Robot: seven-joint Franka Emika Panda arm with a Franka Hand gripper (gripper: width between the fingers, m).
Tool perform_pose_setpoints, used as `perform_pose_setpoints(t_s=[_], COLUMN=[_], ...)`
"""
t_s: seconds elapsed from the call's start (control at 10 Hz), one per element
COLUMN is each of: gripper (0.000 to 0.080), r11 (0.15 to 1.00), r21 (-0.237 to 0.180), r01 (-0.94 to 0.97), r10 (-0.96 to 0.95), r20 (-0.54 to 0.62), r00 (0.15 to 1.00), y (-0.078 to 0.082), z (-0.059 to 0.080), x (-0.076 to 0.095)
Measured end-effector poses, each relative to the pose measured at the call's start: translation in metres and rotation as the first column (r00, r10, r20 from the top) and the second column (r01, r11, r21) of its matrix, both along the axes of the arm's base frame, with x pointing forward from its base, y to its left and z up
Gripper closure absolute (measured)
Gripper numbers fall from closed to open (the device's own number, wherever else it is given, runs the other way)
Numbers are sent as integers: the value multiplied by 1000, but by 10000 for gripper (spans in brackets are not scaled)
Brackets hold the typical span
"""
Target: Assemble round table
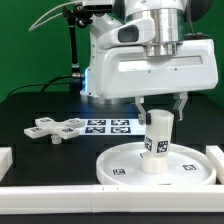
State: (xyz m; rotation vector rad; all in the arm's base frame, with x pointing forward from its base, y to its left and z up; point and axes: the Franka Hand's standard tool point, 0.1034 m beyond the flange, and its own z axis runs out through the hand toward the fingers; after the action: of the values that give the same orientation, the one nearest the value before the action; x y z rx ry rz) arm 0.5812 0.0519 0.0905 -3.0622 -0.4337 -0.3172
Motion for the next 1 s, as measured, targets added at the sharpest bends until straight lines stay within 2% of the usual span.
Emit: perform_pose_setpoints(t_s=[0.8, 1.0], gripper=[389, 389], r11=[1000, 1000], r21=[0, 11], r01=[0, 27], r10=[0, -27], r20=[0, 23], r00=[1000, 999], y=[0, -4], z=[0, 0], x=[0, 1])
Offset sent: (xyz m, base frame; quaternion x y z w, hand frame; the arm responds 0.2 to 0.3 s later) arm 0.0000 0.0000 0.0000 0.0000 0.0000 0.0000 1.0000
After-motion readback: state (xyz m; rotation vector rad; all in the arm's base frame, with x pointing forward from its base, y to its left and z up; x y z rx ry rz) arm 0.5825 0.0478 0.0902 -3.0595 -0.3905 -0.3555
